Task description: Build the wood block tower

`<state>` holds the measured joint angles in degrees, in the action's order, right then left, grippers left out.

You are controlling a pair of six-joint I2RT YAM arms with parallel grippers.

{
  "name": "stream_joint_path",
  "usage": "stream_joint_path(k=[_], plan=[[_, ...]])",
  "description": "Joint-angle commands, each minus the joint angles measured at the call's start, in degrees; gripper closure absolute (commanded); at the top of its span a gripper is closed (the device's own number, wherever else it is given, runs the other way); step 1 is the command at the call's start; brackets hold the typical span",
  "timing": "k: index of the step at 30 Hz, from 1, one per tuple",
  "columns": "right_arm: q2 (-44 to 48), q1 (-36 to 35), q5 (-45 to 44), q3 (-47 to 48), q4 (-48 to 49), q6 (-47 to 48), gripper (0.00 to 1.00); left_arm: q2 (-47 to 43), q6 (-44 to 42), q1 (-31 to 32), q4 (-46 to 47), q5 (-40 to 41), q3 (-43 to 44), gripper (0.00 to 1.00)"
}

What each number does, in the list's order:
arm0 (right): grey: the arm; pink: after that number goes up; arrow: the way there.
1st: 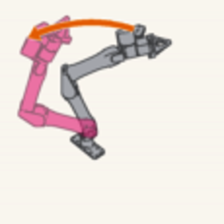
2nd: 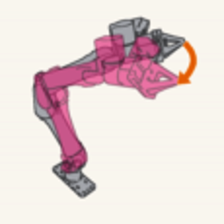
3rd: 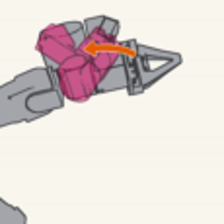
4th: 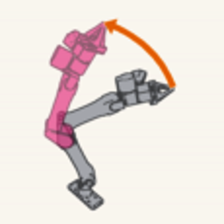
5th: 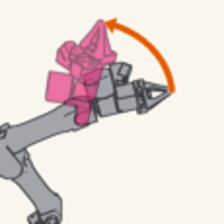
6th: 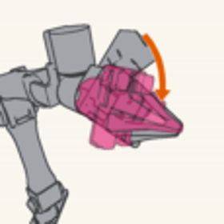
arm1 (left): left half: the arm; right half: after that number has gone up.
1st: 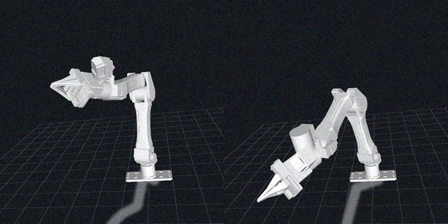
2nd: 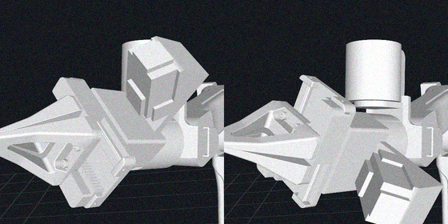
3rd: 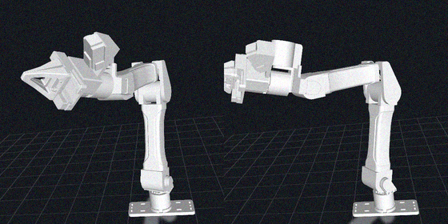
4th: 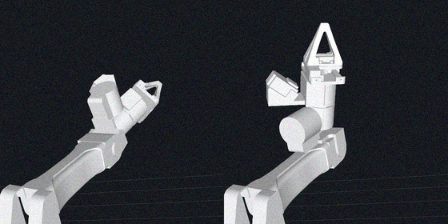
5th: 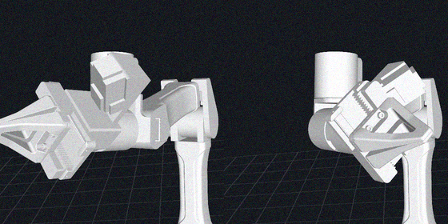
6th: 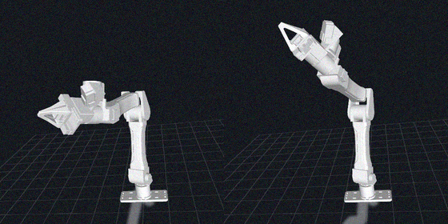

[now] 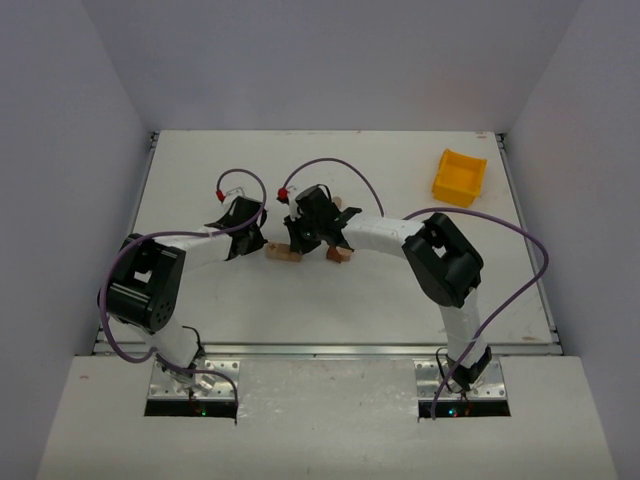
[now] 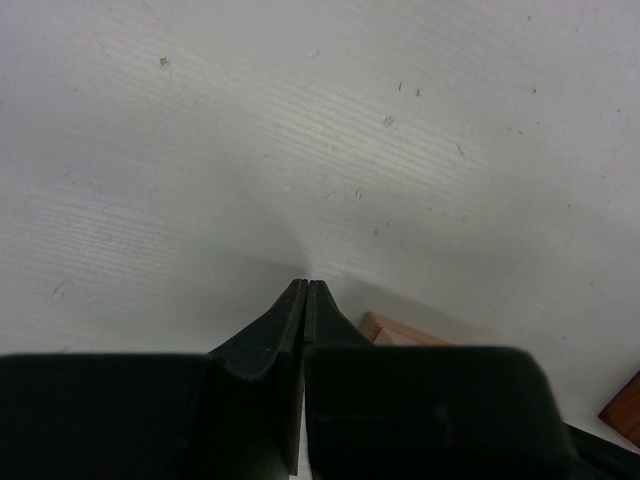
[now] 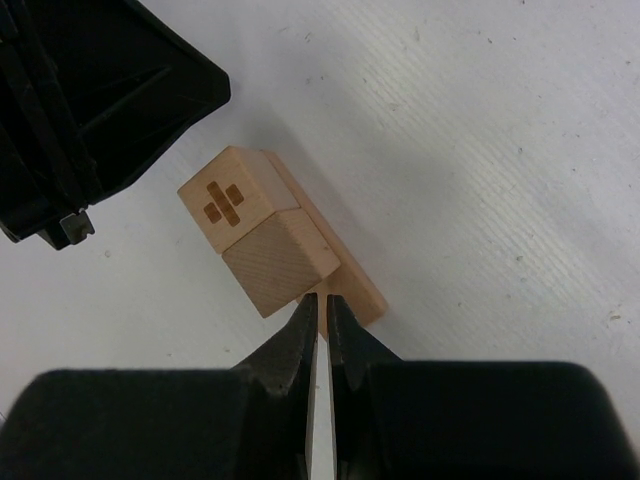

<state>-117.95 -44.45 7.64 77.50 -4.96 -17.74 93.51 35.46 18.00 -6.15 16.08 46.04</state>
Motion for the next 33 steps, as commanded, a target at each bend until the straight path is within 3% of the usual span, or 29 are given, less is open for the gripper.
stream_joint_path(k=[1,8,16,20,23,26,27,29,33], plan=[[0.03,-0.47,-0.66,2.57,0.65,1.01,0.93,-0.61,-0.63,-0.60,1.85,0.80,0.54,1.00],[1.95,-0.38,-3.05,1.31,0.32,0.92,0.93,-1.41,-0.42,-0.60,1.43,1.33,0.54,1.00],[10.75,-0.38,-12.18,-1.00,-2.72,2.88,0.89,-7.85,0.46,-0.60,-2.43,2.82,0.86,1.00],[17.48,-0.28,-21.02,-6.65,-3.35,1.83,0.70,-15.65,0.54,-0.60,-5.71,3.48,1.48,0.97],[20.81,-0.29,-27.92,-8.32,-6.94,-1.20,0.51,-22.26,0.31,-0.51,-7.71,4.37,2.17,0.78],[22.47,-0.27,-34.49,-8.84,-13.74,-8.67,0.25,-28.22,-0.68,-0.51,-8.82,5.10,3.00,0.54],[22.87,-0.21,-34.90,-9.36,-15.20,-9.25,0.15,-29.53,-0.83,-0.51,-8.98,5.19,3.01,0.42],[24.09,-0.29,-38.98,-11.16,-16.75,-15.11,0.01,-32.63,-0.92,-0.51,-9.16,6.10,3.09,0.00],[24.44,-0.21,-40.12,-12.54,-18.91,-19.84,0.01,-35.31,-1.01,-0.59,-11.11,8.91,3.61,0.00]])
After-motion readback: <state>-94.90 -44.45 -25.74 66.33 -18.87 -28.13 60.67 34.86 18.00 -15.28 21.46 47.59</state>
